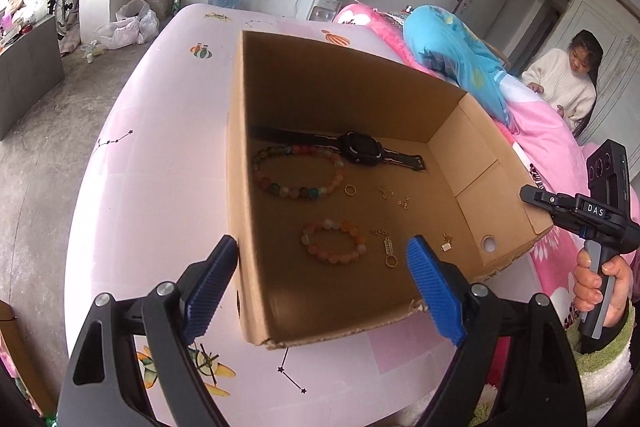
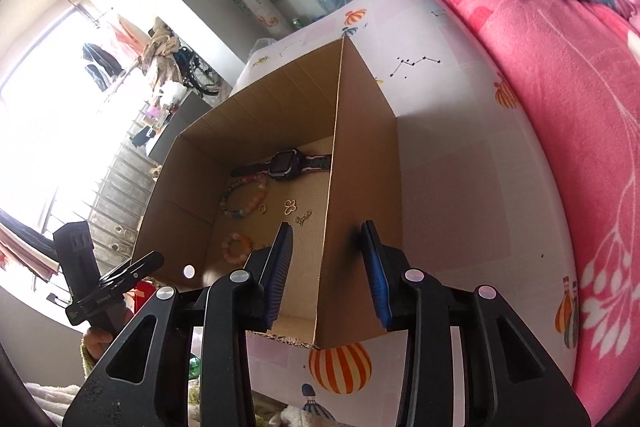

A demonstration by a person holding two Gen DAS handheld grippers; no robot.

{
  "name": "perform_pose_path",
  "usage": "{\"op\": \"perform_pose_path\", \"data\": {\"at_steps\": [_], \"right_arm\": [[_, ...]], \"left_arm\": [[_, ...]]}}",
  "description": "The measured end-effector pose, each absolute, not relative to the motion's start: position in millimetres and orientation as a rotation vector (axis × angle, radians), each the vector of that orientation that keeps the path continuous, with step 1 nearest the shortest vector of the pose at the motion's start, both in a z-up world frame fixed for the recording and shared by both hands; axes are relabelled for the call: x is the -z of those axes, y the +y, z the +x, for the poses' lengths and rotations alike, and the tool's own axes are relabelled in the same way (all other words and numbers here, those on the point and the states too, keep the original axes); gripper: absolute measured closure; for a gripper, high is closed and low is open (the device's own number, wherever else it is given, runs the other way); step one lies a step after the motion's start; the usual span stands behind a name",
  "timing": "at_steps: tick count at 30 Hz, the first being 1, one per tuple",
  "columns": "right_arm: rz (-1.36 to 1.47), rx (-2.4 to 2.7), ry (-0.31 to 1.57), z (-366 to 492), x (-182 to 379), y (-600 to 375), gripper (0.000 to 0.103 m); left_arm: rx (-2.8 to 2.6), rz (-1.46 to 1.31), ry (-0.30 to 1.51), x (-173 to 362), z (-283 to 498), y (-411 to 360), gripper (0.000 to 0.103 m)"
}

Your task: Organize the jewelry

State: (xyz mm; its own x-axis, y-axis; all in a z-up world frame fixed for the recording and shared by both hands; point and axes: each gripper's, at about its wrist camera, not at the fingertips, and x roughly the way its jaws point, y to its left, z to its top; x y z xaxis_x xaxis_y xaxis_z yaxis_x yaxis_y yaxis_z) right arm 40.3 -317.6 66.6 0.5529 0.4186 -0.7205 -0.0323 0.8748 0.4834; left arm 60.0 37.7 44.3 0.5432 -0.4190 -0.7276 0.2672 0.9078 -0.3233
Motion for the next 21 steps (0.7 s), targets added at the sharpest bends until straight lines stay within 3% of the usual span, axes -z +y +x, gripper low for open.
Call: {"op": "perform_pose_path", "data": {"at_steps": [4, 7, 10, 12, 21], "right_arm": [[0.397, -0.225, 0.881, 22, -80, -316, 0.065], [0.325, -0.190, 0.779, -6, -97, -311, 0.053], [0.264, -0.188, 0.718, -35, -102, -302, 0.041], [0.230, -0.195, 0.713, -48, -97, -293, 0.036], [0.127, -0.224, 0.826, -33, -64, -233, 0.019]], "left_arm": [[0.369, -0.132, 0.822, -58, 39, 38, 0.019], [0.316, -0.073, 0.706, -77, 13, 42, 0.018], [0.284, -0.062, 0.628, -89, -11, 46, 0.006], [0.240, -0.065, 0.591, -92, -24, 46, 0.006], [0.074, -0.004, 0.677, -76, -29, 18, 0.005]]}}
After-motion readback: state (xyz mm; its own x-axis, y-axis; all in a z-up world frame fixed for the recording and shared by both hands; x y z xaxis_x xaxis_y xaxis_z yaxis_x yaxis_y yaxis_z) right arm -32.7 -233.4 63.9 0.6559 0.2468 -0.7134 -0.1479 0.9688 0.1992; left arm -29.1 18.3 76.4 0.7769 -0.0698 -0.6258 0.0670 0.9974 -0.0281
